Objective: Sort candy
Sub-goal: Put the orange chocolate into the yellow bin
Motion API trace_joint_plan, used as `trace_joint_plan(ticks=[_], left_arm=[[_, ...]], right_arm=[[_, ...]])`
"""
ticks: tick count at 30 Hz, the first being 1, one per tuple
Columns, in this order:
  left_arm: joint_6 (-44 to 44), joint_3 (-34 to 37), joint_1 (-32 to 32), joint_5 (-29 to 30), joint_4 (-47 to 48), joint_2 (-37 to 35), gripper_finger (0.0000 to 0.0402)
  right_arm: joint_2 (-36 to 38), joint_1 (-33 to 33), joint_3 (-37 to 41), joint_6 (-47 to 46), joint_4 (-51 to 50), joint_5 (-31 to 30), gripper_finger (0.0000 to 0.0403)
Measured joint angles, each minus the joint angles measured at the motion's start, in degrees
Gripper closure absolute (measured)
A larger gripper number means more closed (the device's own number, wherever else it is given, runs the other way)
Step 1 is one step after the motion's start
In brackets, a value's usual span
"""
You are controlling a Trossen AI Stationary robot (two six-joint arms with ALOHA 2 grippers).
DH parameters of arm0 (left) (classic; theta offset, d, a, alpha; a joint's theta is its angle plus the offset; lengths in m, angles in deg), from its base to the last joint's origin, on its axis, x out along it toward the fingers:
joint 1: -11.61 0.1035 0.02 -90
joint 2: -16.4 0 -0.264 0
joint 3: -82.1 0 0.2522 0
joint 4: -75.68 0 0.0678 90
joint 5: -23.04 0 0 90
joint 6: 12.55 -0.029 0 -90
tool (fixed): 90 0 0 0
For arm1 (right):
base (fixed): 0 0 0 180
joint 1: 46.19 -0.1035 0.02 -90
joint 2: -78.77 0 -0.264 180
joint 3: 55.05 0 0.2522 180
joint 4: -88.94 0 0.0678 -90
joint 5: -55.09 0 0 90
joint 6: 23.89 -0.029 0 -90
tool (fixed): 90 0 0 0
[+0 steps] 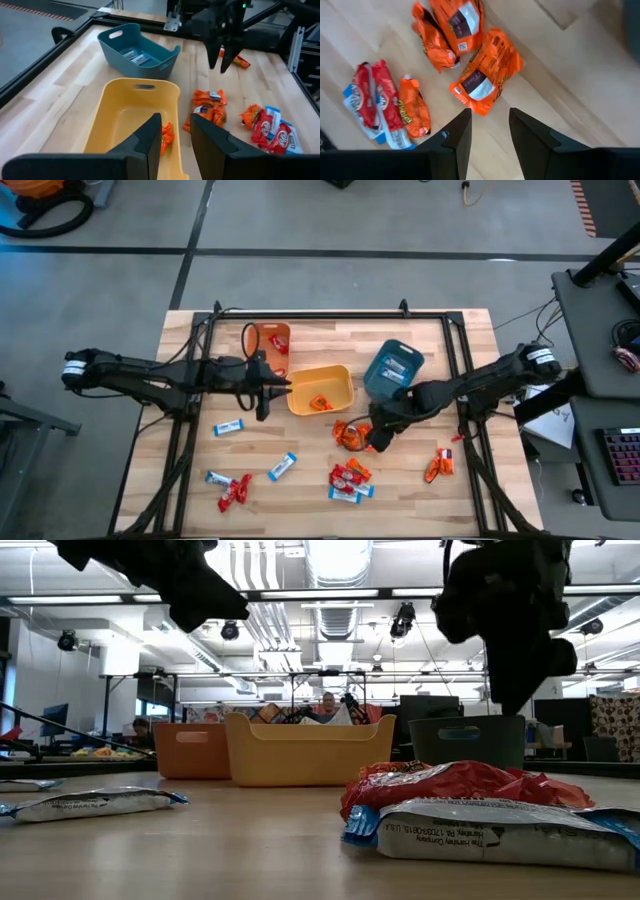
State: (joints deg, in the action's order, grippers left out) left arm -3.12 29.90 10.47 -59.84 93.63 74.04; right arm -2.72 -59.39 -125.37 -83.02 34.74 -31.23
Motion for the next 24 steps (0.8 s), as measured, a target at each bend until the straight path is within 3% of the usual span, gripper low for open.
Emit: trace_joint_plan(ticks=[11, 16, 24], left_arm=[[-3.12, 0.0, 0.01, 0.04, -0.89, 0.1, 0.0315], [-4.55, 0.0, 0.01, 0.04, -1.21, -0.06, 0.0315], [-6.21, 0.0, 0.01, 0.04, -1.3, -0.23, 0.0315]], right_arm=[[-11.24, -1.93, -7.57, -0.93, -0.31, -0.22, 0.0277], [-16.77, -1.92, -12.01, -0.49, -8.03, -0.29, 0.0277], [-21.0, -1.92, -13.46, 0.36, -8.37, -3.05, 0.0277]])
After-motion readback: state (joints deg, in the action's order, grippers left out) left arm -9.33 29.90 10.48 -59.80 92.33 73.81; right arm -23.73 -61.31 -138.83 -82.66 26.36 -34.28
